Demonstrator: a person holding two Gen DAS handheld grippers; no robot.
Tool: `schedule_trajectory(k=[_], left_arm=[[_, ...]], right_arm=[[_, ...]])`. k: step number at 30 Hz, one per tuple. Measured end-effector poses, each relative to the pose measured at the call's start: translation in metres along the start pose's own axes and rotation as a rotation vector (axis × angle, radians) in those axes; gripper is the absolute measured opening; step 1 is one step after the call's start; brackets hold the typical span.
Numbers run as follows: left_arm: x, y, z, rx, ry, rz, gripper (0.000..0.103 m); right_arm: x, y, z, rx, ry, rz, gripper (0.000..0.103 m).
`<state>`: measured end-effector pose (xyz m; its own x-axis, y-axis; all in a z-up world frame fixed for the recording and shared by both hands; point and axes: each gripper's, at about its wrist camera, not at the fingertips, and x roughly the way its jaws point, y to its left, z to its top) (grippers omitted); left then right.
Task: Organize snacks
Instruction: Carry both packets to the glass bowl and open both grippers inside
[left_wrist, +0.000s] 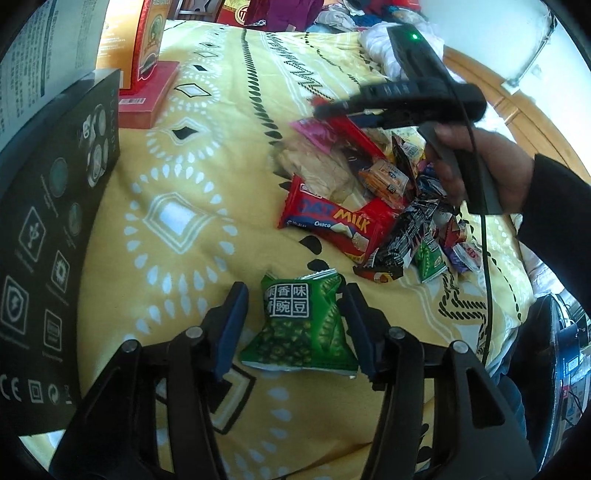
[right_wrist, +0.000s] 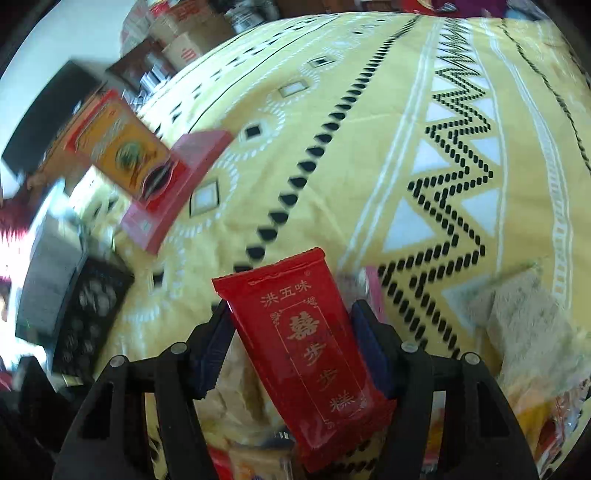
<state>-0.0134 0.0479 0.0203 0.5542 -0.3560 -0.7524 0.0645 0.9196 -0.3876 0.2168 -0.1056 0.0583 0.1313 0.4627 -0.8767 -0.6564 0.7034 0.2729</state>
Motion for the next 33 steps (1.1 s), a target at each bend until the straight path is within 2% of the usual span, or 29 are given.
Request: schedule_trajectory(k=[4, 6, 10, 11, 12, 15, 16, 20, 23, 29, 33], left_arm=[[0.001, -0.001, -0.001, -0.008, -0.013, -0.015, 0.066], [0.001, -0.004, -0.002, 0.006, -0.019, -0.01, 0.068], [0.001, -0.004, -0.004, 0.017, -0.027, -0.005, 0.069], [0.001, -0.005, -0.004, 0.019, -0.026, 0.0, 0.069], [0.001, -0.006, -0.004, 0.026, -0.023, 0.012, 0.066], [0.001, -0.009, -0.004, 0.041, -0.017, 0.065, 0.047], [0.0, -0.009, -0.005, 0.038, -0.018, 0.066, 0.045], [-0.006, -0.012, -0.004, 0.037, -0.022, 0.079, 0.042], [-0.021, -0.022, 0.001, 0.056, -0.058, 0.08, 0.041], [-0.076, -0.046, 0.026, 0.109, -0.203, 0.087, 0.04], [-0.122, -0.041, 0.043, 0.108, -0.3, 0.141, 0.04]], right_arm=[[0.003, 0.01, -0.01, -0.113, 0.034, -0.084, 0.074], [0.004, 0.011, -0.014, -0.127, 0.039, -0.106, 0.08], [0.017, 0.022, -0.024, -0.184, 0.058, -0.153, 0.081], [0.022, 0.02, -0.02, -0.184, 0.056, -0.162, 0.073], [0.022, 0.02, -0.021, -0.183, 0.053, -0.173, 0.068], [0.009, 0.028, -0.026, -0.196, -0.013, -0.175, 0.065], [0.004, 0.029, -0.028, -0.195, -0.034, -0.17, 0.064], [-0.028, 0.033, -0.039, -0.149, -0.142, -0.159, 0.062], [-0.051, 0.042, -0.04, -0.135, -0.206, -0.176, 0.06], [-0.122, 0.08, -0.036, -0.156, -0.359, -0.226, 0.059], [-0.158, 0.112, -0.022, -0.188, -0.43, -0.228, 0.059]])
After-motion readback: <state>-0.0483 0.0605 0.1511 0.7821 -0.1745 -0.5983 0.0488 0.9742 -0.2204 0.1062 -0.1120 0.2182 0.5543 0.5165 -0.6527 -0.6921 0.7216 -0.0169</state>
